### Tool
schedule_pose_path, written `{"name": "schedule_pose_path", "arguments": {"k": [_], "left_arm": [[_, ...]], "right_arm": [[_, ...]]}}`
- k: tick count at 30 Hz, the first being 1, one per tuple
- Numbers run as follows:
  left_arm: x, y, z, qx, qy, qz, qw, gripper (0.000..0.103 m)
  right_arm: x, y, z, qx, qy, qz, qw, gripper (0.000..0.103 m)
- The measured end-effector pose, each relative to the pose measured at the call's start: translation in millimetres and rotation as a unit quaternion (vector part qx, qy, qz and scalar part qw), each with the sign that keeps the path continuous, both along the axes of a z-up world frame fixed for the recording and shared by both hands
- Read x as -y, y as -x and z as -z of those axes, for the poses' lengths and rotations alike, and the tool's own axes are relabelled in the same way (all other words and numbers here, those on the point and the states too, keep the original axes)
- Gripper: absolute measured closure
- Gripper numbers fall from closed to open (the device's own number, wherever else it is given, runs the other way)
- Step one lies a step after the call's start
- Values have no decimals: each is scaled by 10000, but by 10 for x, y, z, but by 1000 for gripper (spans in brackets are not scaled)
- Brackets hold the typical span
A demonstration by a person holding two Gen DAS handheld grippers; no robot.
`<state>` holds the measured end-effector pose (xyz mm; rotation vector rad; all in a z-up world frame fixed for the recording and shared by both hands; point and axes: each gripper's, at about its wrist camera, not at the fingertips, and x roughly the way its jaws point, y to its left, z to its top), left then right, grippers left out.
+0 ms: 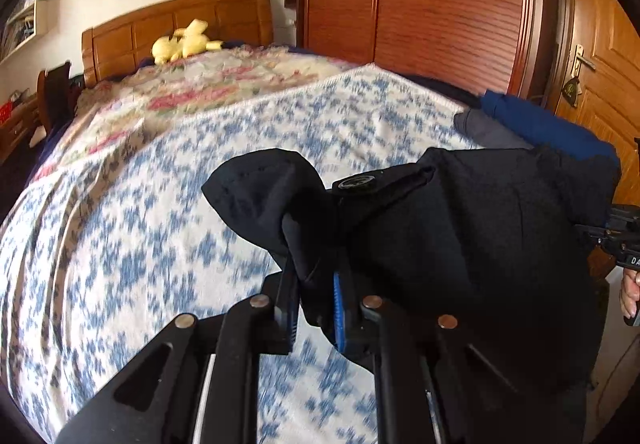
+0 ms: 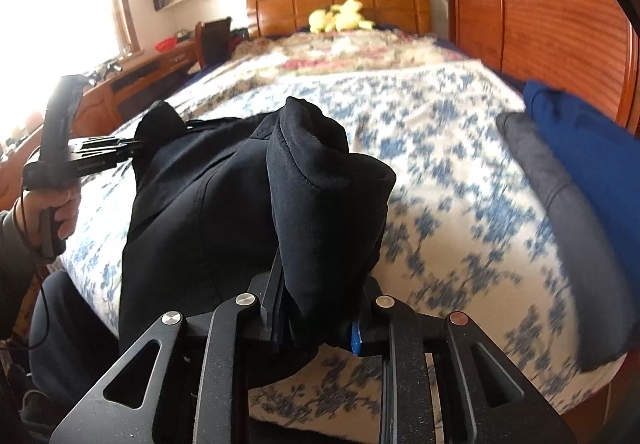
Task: Fold large clothes
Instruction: 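Lift the coat bundle off the quilt with both grippers, then carry the coat bundle with both grippers toward the blue clothes stack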
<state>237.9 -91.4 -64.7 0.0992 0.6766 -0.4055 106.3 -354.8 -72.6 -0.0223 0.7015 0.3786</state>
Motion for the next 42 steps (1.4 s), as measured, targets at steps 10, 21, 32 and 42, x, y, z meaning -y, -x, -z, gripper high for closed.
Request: {"name": "schedule_pose_path", "arguments": {"k": [10, 21, 32, 42], "left_arm": [[1056, -442, -905, 817, 142, 450, 9955, 93], [3091, -1047, -1511, 1071, 438, 1620, 9800, 92], [4202, -1119, -1263, 646, 93, 2027, 9771, 88], [3886, -792, -1201, 844, 131, 2091, 9741, 63]], "right_arm": [[757, -59, -856, 1027, 131, 471, 9935, 82], [2264, 95, -1523, 1518, 423, 1859, 9698, 82], [3179, 310, -1229, 1011, 249, 2869, 9523, 79], [3302, 481, -1153, 1040, 822, 3412, 9306, 34]]}}
